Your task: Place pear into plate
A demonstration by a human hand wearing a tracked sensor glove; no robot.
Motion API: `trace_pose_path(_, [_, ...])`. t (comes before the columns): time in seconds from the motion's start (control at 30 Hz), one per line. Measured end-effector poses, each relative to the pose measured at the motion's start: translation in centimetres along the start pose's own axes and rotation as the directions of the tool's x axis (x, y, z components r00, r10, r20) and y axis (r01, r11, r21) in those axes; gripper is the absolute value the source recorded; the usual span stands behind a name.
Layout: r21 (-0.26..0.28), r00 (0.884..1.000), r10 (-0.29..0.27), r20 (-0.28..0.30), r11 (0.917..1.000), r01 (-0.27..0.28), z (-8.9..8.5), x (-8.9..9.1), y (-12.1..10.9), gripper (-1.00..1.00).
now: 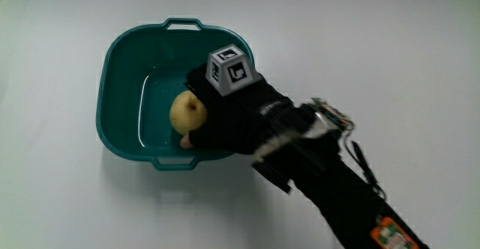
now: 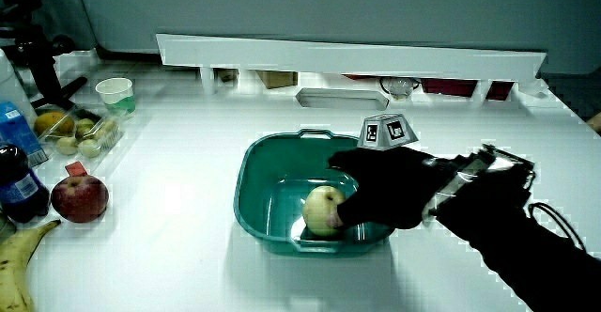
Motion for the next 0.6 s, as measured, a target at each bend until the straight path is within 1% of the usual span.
trace_pose_path(0.03, [0.038,1.0,-0.007,0.015,0.9992,0.007,0.0,0.2,-0.7,-0.83])
trace_pose_path(0.07, [0.027,0.996,0.087,-0.02,0.9959,-0.086,0.2,0.2,-1.8,-0.89])
trace_pose_path(0.1, [0.032,0.999,0.042,0.002,0.9986,-0.042,0.2,0.3,-2.3,-0.94])
trace_pose_path(0.13, [0.168,0.997,0.052,0.048,0.984,-0.059,0.4,0.4,-3.4,-1.0])
trace_pose_path(0.17, [0.113,0.998,0.033,0.048,0.9928,-0.038,0.0,0.8,-3.8,-1.0])
trace_pose_path(0.2, [0.058,0.999,0.014,0.049,0.9982,-0.017,-0.4,1.1,-4.2,-1.0])
trace_pose_path(0.23, [0.003,0.999,-0.005,0.051,1.0,0.005,-0.8,1.5,-4.7,-1.0])
trace_pose_path(0.27, [0.063,0.998,0.051,0.038,0.9965,-0.054,-0.5,1.7,-5.9,-1.0])
trace_pose_path(0.3, [0.066,0.998,0.044,0.041,0.9967,-0.047,-0.7,2.1,-6.5,-1.0])
trace_pose_path(0.33, [0.064,0.996,0.086,0.024,0.9941,-0.088,-0.6,2.3,-7.4,-1.0])
trace_pose_path(0.37, [0.065,0.992,0.12,0.027,0.9904,-0.122,-0.6,2.4,-8.1,-1.0])
trace_pose_path(0.4, [0.048,0.998,0.044,0.05,0.9978,-0.047,-1.0,3.0,-8.3,-1.0])
trace_pose_path(0.47, [0.023,0.994,0.114,0.005,0.9932,-0.114,-1.2,4.0,-9.5,-1.0])
trace_pose_path(0.53, [0.001,0.983,0.181,-0.042,0.9834,-0.182,-1.5,5.0,-10.7,-1.0])
trace_pose_path(0.57, [0.058,0.993,0.107,0.043,0.9923,-0.109,-1.0,5.2,-11.9,-1.0])
trace_pose_path(0.6, [0.094,0.997,0.055,0.056,0.9937,-0.06,-0.9,5.6,-12.5,-1.0])
